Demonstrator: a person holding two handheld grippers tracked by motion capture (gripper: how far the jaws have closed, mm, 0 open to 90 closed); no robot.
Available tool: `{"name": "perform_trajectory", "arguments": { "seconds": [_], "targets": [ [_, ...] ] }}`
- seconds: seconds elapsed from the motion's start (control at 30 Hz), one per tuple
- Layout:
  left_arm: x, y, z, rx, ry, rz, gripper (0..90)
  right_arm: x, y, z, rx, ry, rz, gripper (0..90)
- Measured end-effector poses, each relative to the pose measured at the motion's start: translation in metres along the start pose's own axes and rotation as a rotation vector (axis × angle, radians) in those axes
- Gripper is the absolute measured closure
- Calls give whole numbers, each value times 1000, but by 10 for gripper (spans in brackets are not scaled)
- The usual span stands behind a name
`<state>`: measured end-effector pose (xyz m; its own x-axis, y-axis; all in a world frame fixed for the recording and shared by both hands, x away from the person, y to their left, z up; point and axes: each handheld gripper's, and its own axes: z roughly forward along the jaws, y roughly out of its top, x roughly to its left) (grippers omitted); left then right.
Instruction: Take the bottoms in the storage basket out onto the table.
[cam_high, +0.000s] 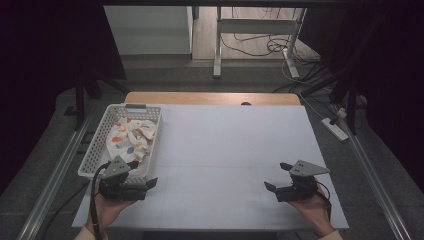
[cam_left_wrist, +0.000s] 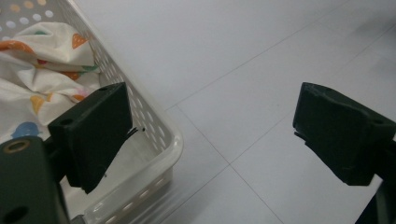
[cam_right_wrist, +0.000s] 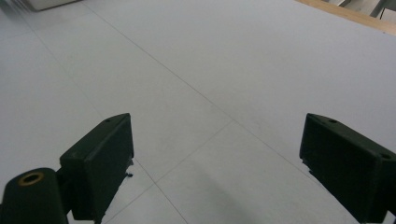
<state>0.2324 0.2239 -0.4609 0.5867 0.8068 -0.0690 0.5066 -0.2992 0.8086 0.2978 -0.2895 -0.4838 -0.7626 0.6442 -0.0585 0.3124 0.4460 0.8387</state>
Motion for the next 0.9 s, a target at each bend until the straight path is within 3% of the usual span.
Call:
{"name": "perform_trajectory", "arguments": {
  "seconds": [0.9],
  "targets": [
    [3, 17, -4, -15, -8, -7, 108, 1, -1, 3, 12, 6, 1, 100]
  ]
}}
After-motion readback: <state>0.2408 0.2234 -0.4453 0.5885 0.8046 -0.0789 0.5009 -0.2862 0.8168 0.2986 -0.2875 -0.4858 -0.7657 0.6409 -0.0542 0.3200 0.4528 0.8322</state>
